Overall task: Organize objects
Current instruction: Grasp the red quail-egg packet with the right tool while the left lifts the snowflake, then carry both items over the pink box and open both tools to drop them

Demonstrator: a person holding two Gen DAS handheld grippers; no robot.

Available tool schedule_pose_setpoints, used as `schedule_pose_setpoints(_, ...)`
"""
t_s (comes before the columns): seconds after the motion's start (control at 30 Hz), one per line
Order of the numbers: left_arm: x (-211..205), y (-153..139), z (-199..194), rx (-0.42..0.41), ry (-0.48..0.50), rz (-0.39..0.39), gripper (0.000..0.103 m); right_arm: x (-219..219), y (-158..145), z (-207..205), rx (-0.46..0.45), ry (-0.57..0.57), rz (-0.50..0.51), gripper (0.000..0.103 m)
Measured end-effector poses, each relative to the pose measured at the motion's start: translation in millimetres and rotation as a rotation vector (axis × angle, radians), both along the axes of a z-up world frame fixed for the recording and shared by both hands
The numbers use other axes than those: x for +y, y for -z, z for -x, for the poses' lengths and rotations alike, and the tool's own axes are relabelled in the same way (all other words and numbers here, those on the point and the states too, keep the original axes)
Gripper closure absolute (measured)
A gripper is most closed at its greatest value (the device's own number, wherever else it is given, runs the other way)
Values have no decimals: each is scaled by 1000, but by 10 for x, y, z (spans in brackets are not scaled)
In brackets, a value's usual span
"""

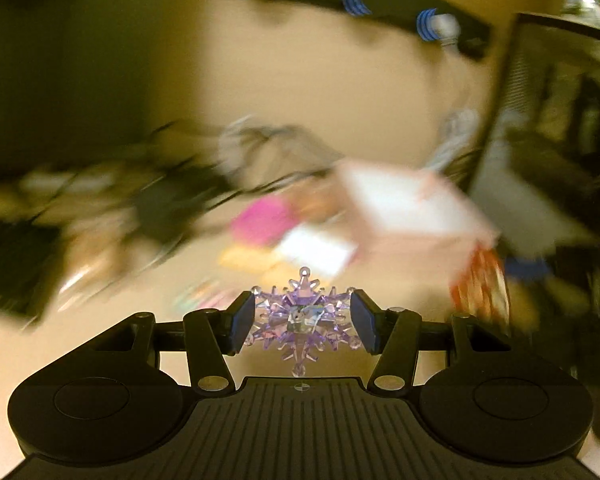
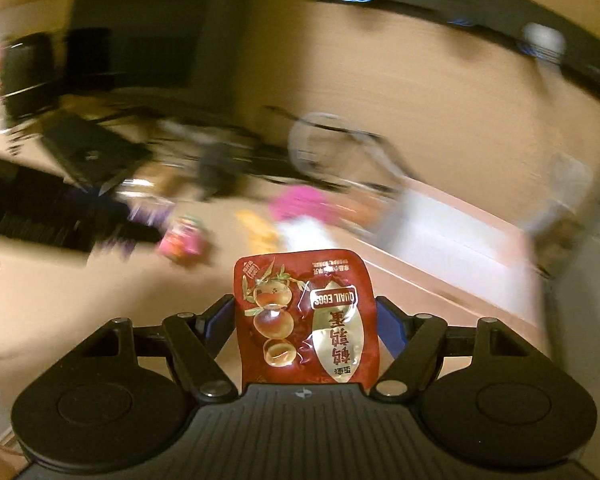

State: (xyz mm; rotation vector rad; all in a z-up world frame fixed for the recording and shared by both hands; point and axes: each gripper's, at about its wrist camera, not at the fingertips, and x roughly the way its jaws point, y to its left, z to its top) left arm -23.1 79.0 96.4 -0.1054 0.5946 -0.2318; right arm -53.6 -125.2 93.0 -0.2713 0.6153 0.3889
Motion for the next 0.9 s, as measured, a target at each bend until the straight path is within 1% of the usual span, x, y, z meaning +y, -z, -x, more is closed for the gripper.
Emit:
schedule_pose_setpoints(0.1,-513,-223,-391,-73,86,9,45,-345,-52,70,-6,106,-15,29)
schedule_pose_setpoints(0.17,-810,-335,-709,-99,103,17,45,-486,-81,96,-12,152,-31,29)
schedule_pose_setpoints(0.2,-953,-391,-893,-99,104,31,45,-552,-96,111,-20,167,-41,29)
schedule_pose_setpoints(0.27,-1200,-431,-1265,-67,108,71,44,-635,-100,107,-25,180,-62,29)
schedule_pose_setpoints(0.3,-1348,-384,-1472,-43,108,69,44,-672,-79,109,-17,184,-71,29)
schedule_pose_setpoints(0.37,-1520,-183,-1766,30,98,12,45,-675,-24,55,1,190,-74,29)
schedule_pose_setpoints(0.4,-1597,-81,-1846,51,99,-17,47,-651,-9,34,6,193,-71,29)
schedule_pose_setpoints(0.47,-1600,10,-1814,23,94,-29,47,-653,50,-41,18,197,-83,29)
schedule_pose_setpoints(0.57,-1417,56,-1635,-27,74,15,47,-691,158,-186,60,198,-116,29)
schedule_pose_setpoints(0.63,-1260,49,-1543,-45,55,24,47,-687,194,-329,71,200,-116,29)
schedule_pose_setpoints(0.67,-1172,34,-1499,-47,41,31,47,-687,190,-391,60,200,-119,29)
schedule_pose_setpoints(0.77,-832,26,-1154,-50,-10,81,47,-721,63,-684,22,223,-145,29)
schedule_pose_setpoints(0.83,-620,69,-850,-46,-57,73,47,-735,-55,-935,-16,247,-155,29)
schedule_pose_setpoints(0.87,-550,98,-761,-40,-76,64,47,-736,-125,-1101,-47,264,-165,29)
schedule_pose_setpoints(0.9,-481,174,-651,-27,-102,50,47,-752,-176,-1268,-73,275,-180,29)
